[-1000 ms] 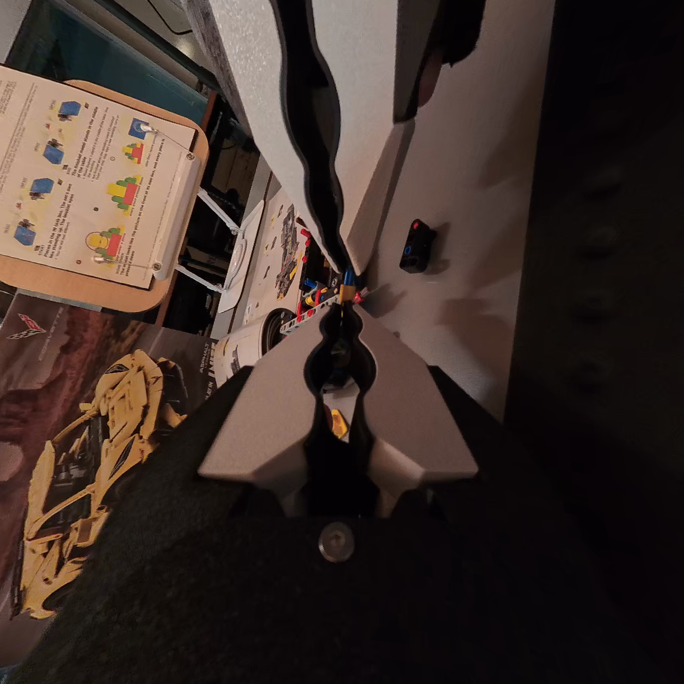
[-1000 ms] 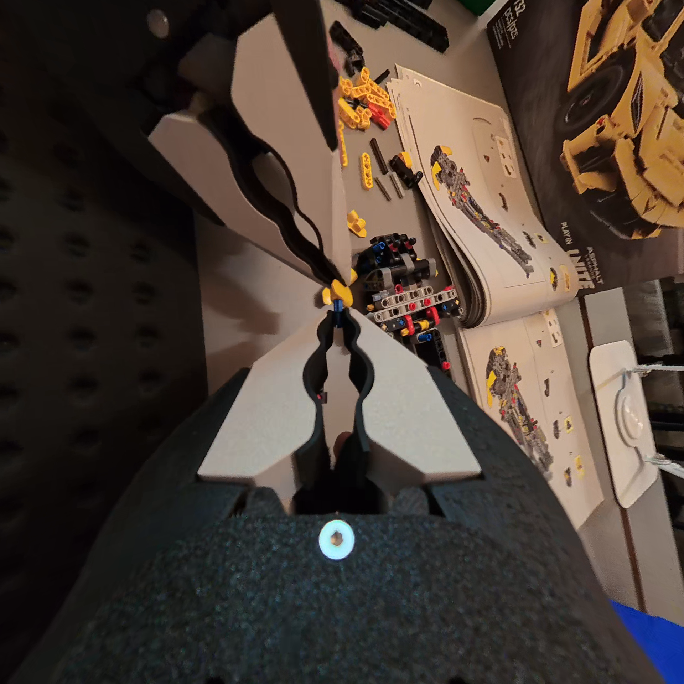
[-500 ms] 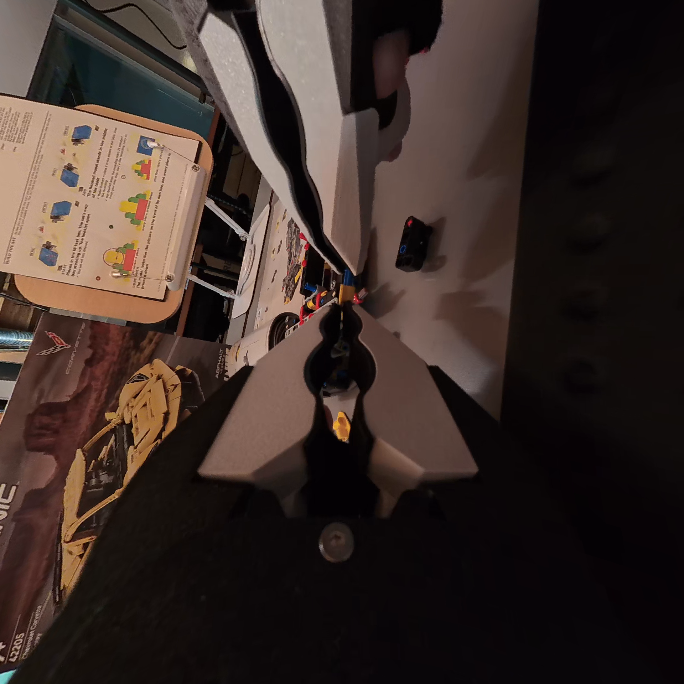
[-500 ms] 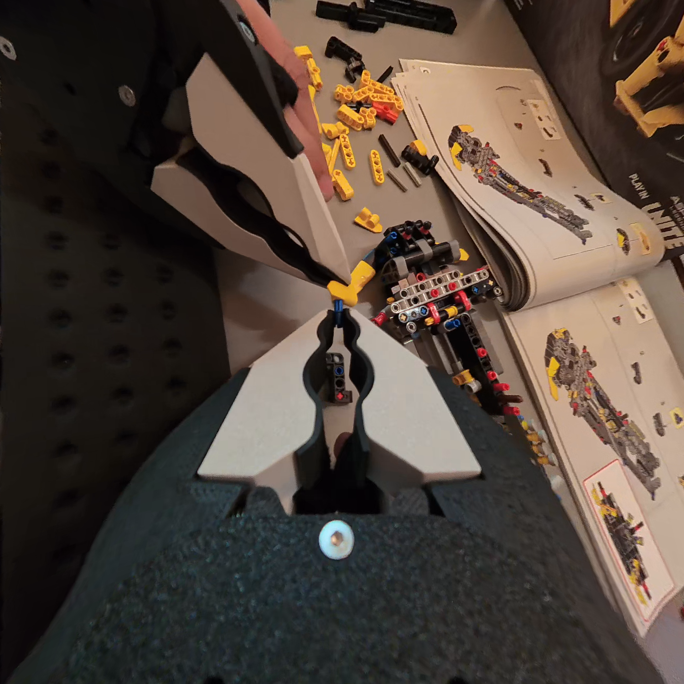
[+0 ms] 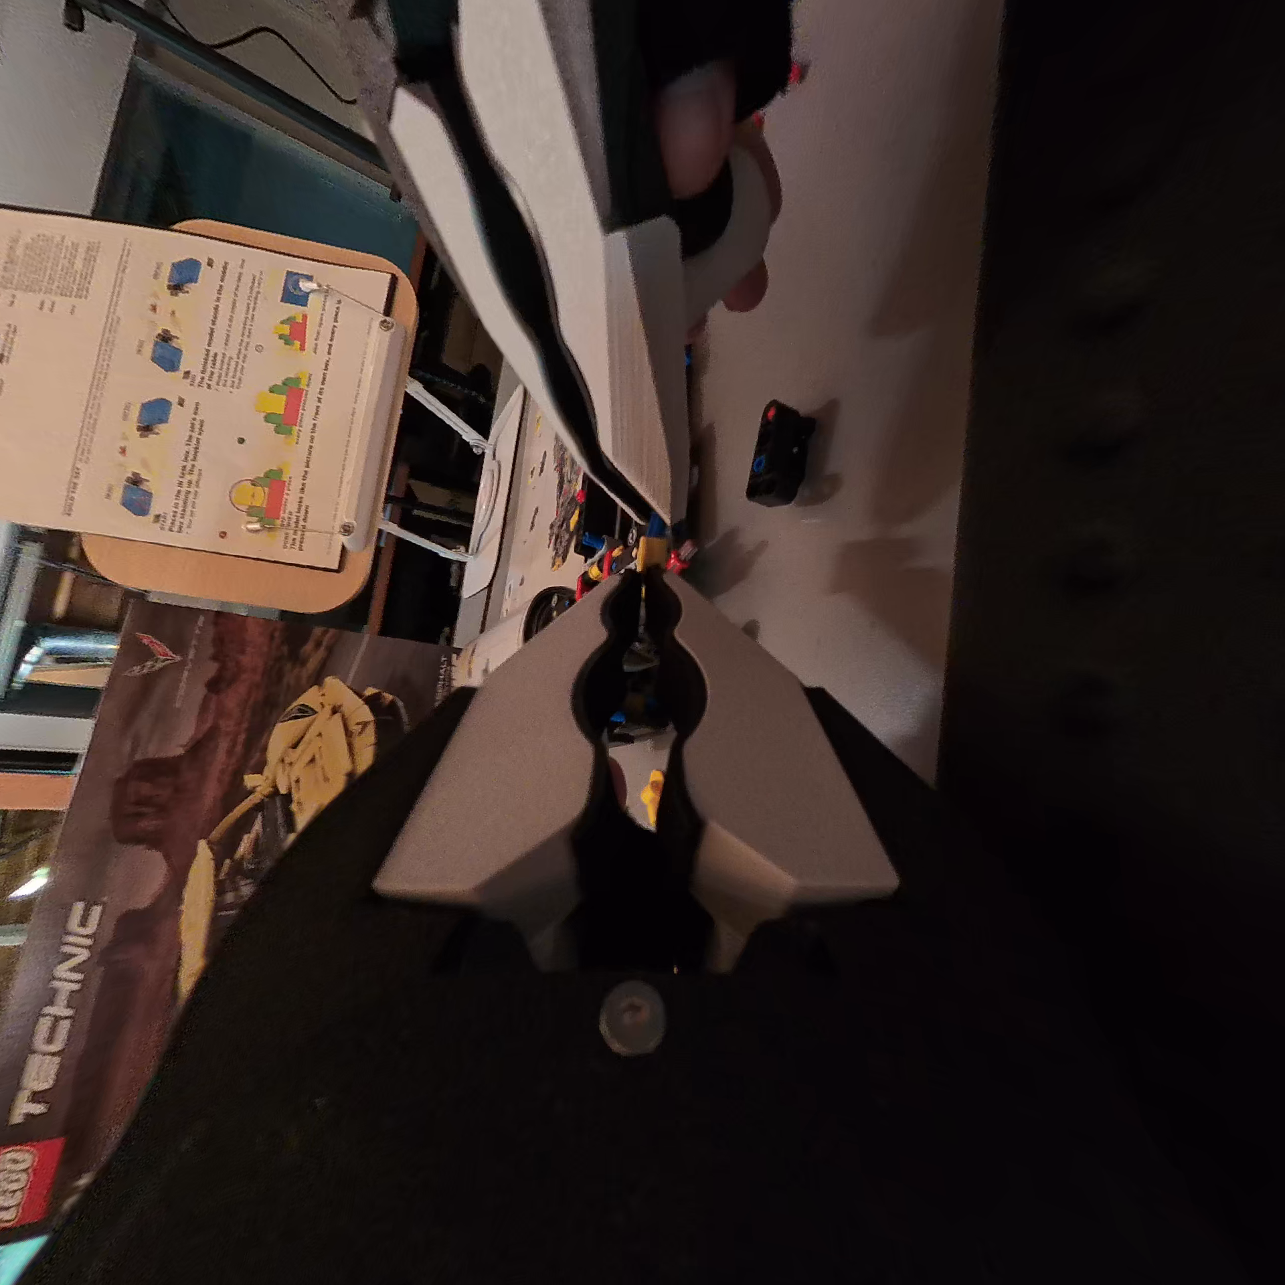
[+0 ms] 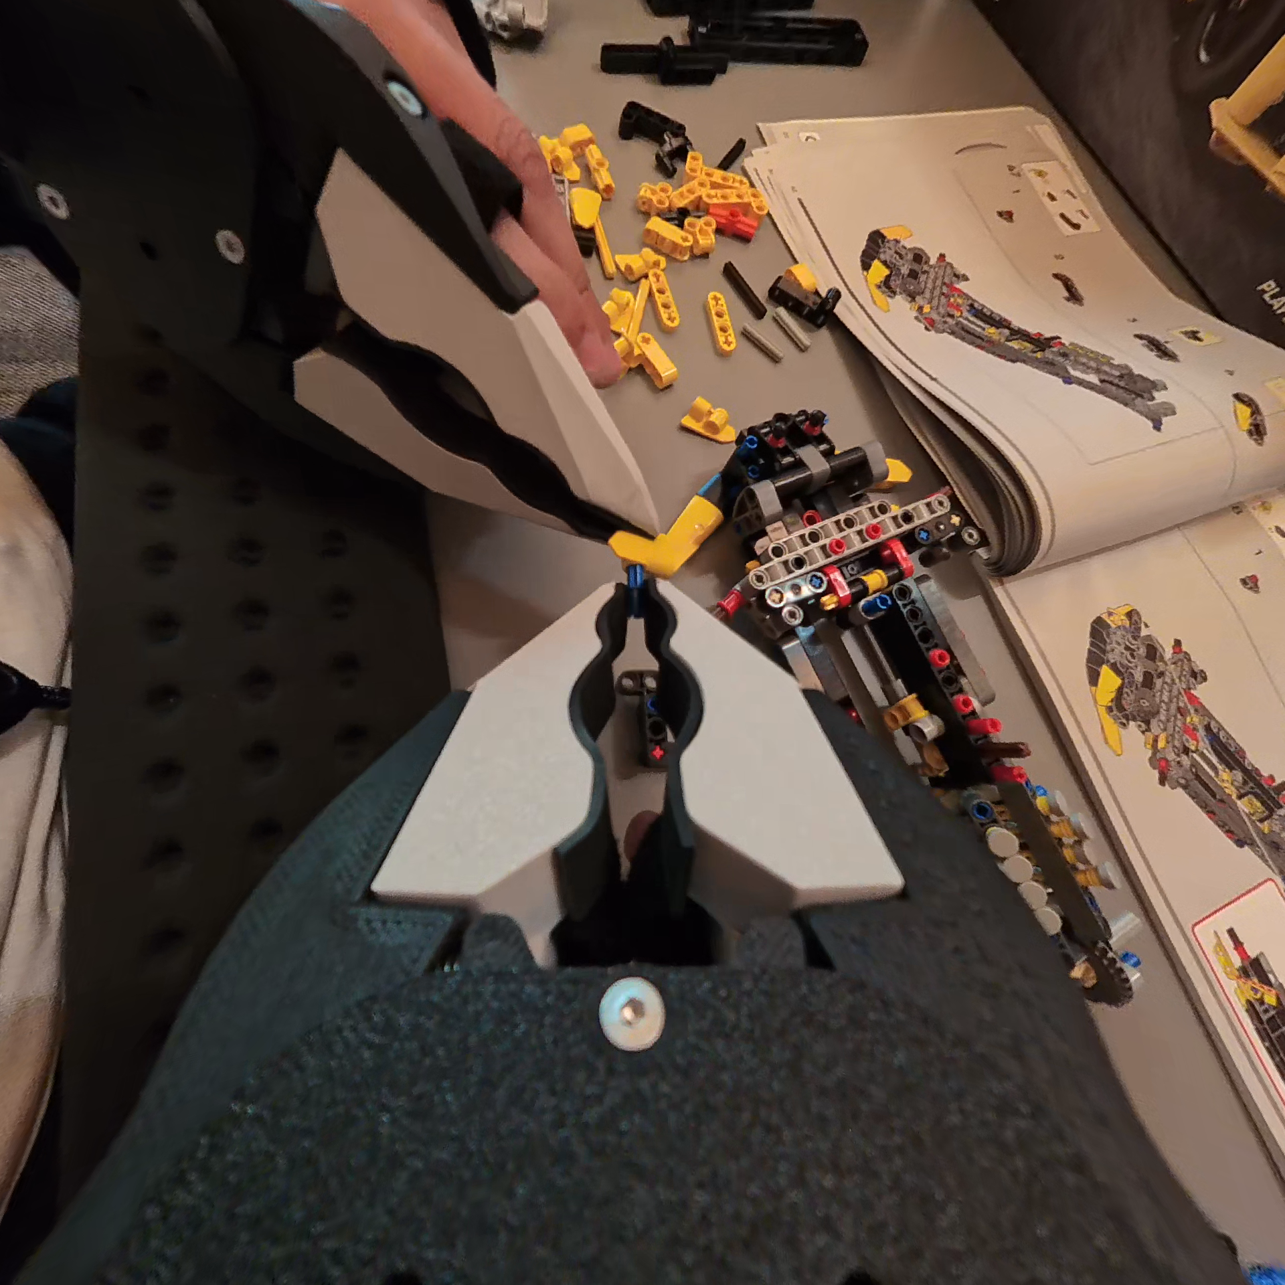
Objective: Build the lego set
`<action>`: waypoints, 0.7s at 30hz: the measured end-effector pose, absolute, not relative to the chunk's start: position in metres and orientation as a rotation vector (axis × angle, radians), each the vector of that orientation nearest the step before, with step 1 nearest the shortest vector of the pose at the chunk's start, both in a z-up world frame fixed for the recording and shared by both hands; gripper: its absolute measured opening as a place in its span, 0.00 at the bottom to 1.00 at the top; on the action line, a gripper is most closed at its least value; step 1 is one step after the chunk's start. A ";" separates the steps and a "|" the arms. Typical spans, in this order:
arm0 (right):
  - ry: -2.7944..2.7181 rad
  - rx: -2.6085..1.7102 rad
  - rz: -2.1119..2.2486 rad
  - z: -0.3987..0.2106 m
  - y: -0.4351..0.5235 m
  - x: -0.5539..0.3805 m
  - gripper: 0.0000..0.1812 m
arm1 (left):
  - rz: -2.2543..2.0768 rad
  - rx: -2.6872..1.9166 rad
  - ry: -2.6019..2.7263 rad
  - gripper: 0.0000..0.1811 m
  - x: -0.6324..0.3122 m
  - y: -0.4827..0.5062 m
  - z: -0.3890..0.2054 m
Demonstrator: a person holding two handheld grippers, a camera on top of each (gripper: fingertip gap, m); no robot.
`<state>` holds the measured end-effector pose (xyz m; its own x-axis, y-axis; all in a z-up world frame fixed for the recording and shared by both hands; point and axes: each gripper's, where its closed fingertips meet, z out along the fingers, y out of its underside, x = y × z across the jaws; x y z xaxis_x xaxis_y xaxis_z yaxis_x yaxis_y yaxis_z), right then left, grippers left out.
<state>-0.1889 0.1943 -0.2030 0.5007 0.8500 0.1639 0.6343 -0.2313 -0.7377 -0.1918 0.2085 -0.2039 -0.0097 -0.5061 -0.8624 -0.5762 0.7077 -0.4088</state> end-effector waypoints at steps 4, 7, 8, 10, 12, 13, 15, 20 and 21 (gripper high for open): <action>-1.232 -2.028 0.251 -0.210 0.195 -0.186 0.02 | 0.231 -0.789 1.672 0.00 -0.190 0.209 -0.207; -1.206 -2.061 0.241 -0.211 0.195 -0.186 0.02 | 0.294 -0.744 1.676 0.00 -0.190 0.210 -0.207; -1.212 -2.071 0.234 -0.212 0.195 -0.185 0.02 | 0.317 -0.726 1.681 0.00 -0.189 0.210 -0.208; -1.221 -2.089 0.199 -0.214 0.196 -0.184 0.02 | 0.374 -0.692 1.690 0.00 -0.189 0.210 -0.209; -1.239 -2.097 0.176 -0.216 0.196 -0.184 0.02 | 0.384 -0.687 1.700 0.00 -0.188 0.211 -0.210; -1.238 -2.097 0.181 -0.216 0.196 -0.184 0.01 | 0.389 -0.685 1.701 0.00 -0.188 0.211 -0.210; -1.236 -2.100 0.214 -0.217 0.195 -0.184 0.02 | 0.376 -0.691 1.706 0.00 -0.188 0.210 -0.211; -1.141 -2.034 0.364 -0.208 0.197 -0.184 0.02 | 0.175 -0.831 1.666 0.00 -0.189 0.212 -0.206; -1.126 -2.018 0.385 -0.207 0.197 -0.185 0.02 | 0.149 -0.846 1.659 0.00 -0.189 0.212 -0.205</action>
<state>-0.1846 0.1974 -0.2067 0.5620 0.8205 0.1040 0.5850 -0.3055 -0.7513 -0.1886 0.2117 -0.2048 -0.0279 -0.4436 -0.8958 -0.5964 0.7265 -0.3412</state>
